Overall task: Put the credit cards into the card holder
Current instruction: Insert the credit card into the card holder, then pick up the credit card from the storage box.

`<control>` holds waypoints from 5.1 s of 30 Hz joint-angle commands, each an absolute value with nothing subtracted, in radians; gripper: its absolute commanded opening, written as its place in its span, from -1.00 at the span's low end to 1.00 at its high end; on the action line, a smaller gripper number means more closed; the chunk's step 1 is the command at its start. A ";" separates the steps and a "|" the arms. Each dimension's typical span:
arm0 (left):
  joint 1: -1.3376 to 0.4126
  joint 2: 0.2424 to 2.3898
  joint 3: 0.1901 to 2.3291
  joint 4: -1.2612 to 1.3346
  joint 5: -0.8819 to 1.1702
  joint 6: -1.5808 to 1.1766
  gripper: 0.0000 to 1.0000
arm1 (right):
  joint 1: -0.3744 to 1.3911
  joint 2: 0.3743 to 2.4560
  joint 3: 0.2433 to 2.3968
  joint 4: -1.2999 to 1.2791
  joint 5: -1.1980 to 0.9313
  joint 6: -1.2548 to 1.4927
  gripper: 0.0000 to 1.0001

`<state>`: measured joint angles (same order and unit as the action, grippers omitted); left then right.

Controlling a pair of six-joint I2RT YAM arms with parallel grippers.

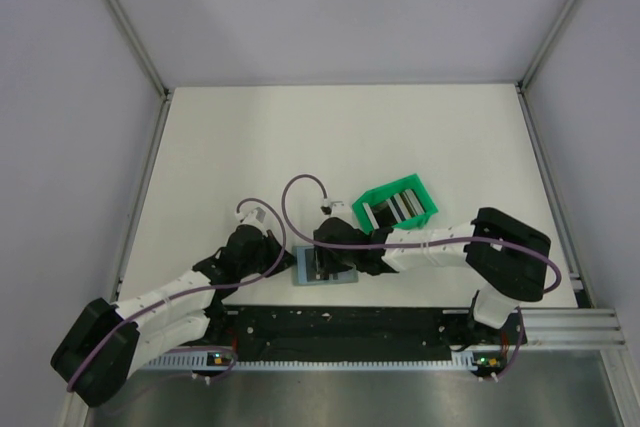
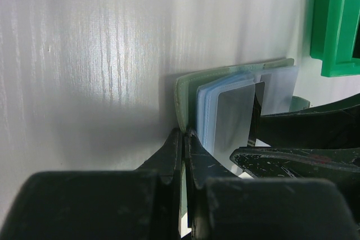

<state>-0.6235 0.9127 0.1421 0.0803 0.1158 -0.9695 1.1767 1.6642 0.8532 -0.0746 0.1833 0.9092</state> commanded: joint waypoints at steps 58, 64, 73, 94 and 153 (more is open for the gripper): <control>-0.624 0.897 0.150 0.069 0.112 -0.946 -1.00 | 1.164 1.658 0.862 0.081 0.003 0.931 -0.34; -0.626 0.888 0.152 0.054 0.104 -0.945 -1.00 | 1.160 1.599 0.857 0.003 0.101 0.881 -0.20; -0.624 0.879 0.164 0.038 0.100 -0.939 -1.00 | 1.085 1.356 0.775 -0.084 0.225 0.778 0.05; -0.618 0.960 0.270 0.005 0.025 -0.923 -1.00 | 0.693 1.264 0.784 -0.210 0.072 0.640 0.26; -0.552 1.235 0.488 -0.101 0.117 -0.876 -1.00 | 0.568 1.509 0.963 -0.310 -0.172 0.554 0.22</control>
